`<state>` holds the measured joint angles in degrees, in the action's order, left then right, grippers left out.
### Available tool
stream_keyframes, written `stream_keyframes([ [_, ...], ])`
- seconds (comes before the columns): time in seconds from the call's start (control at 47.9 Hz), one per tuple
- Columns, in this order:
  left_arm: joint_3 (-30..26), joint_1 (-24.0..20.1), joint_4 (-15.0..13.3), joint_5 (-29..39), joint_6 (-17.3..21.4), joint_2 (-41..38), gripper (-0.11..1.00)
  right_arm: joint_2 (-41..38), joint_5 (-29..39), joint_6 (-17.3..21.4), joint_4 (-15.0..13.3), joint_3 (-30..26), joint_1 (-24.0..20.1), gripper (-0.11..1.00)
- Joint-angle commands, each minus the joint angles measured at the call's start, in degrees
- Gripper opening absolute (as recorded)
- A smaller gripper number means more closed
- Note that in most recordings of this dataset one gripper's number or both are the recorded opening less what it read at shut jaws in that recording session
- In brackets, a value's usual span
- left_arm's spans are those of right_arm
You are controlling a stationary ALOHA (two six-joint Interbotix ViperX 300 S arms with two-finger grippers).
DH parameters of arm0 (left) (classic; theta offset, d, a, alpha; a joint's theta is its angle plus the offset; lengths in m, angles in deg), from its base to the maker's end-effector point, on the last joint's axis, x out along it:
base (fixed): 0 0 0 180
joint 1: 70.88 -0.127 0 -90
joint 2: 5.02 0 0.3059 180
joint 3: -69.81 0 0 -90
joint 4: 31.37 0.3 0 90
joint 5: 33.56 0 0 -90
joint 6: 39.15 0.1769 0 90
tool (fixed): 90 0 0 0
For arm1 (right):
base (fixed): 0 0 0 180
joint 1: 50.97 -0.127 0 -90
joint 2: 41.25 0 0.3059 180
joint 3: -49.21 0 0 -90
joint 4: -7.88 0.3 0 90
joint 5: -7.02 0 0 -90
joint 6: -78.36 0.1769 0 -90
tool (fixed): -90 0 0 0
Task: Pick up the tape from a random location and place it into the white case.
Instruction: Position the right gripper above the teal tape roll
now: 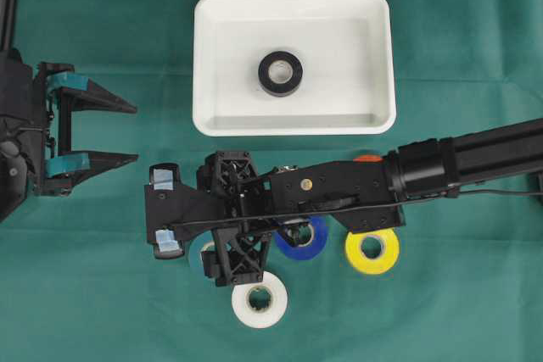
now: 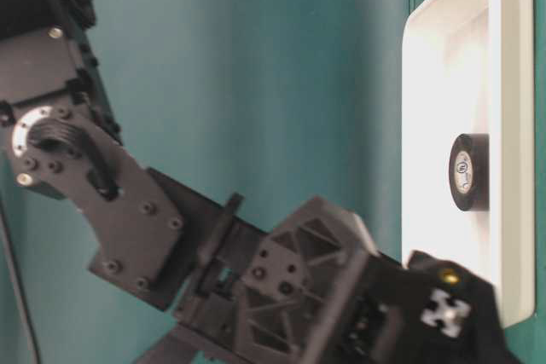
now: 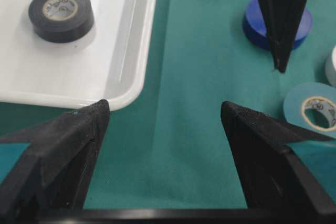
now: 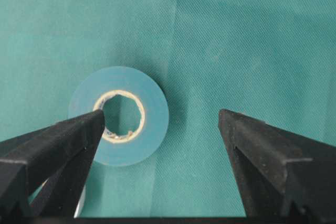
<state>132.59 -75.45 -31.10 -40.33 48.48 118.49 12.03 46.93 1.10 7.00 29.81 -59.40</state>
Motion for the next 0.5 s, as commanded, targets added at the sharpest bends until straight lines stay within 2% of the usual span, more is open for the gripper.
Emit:
stream_keyframes([
  [0.0,-0.9,-0.2,-0.1,-0.3,-0.1,-0.1,0.84,0.5,-1.1,0.1,0.0,-1.0,0.0,0.93],
  [0.481,-0.8,-0.1,-0.1,-0.3,-0.1,-0.1,0.84,-4.4,-3.3,0.7,-0.1,-0.9,0.1,0.93],
])
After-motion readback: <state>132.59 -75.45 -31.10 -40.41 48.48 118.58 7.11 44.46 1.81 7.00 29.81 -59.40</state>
